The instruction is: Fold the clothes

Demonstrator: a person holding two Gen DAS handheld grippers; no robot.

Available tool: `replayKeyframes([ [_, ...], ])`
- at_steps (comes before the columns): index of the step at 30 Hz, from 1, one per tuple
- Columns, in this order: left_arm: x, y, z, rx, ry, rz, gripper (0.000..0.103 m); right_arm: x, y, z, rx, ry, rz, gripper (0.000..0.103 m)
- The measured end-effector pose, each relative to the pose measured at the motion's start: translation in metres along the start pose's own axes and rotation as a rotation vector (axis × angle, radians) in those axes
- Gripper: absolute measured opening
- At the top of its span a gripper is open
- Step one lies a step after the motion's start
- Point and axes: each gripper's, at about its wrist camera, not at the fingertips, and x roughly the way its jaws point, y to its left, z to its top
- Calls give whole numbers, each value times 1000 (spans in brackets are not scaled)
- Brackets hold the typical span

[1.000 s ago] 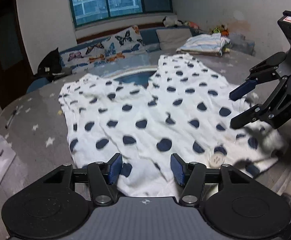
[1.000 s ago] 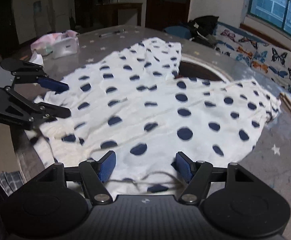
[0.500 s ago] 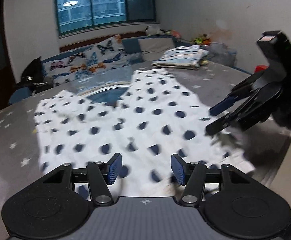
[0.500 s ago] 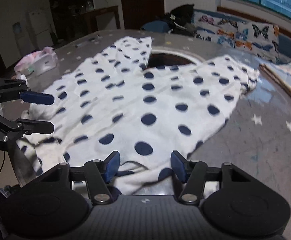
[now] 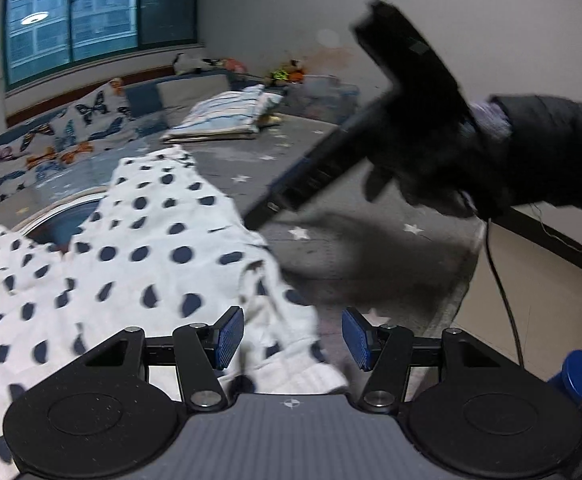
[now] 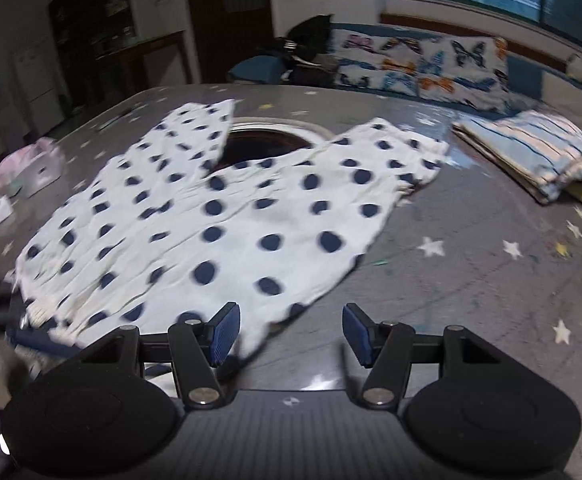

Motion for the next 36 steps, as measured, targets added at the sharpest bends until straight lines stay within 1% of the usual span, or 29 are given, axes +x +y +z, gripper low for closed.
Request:
replayKeyframes([
  [3,11,-4,-3,7,29,2,55,7,-17,6,58,5,-6,58],
  [5,18,-6,-5,9,48,9,45,11,-27,12,85,0,-9,58],
  [7,21,-5,-7,3,58,16,41,17,-37,19,107,-5,-15,57],
  [8,22,-3,-7,-3,55,17,31,19,-42,22,117,-8,-18,57],
  [10,22,2,-6,-31,55,6,22,24,-51,28,139,-13,-24,57],
  [11,22,6,-6,-50,54,-3,18,27,-57,33,152,-16,-26,57],
  [13,20,13,-5,-87,49,-19,16,35,-67,42,181,-24,-27,55],
  [14,18,16,-5,-109,43,-29,15,39,-74,48,197,-32,-29,52],
  [17,12,25,-4,-170,26,-60,15,54,-91,64,245,-47,-35,49],
  [23,8,38,-4,-240,12,-109,15,97,-123,100,293,-64,-88,48],
  [31,8,47,-2,-279,10,-149,15,150,-156,130,343,-58,-132,47],
  [36,9,49,-2,-297,14,-158,15,168,-160,142,325,-61,-137,43],
])
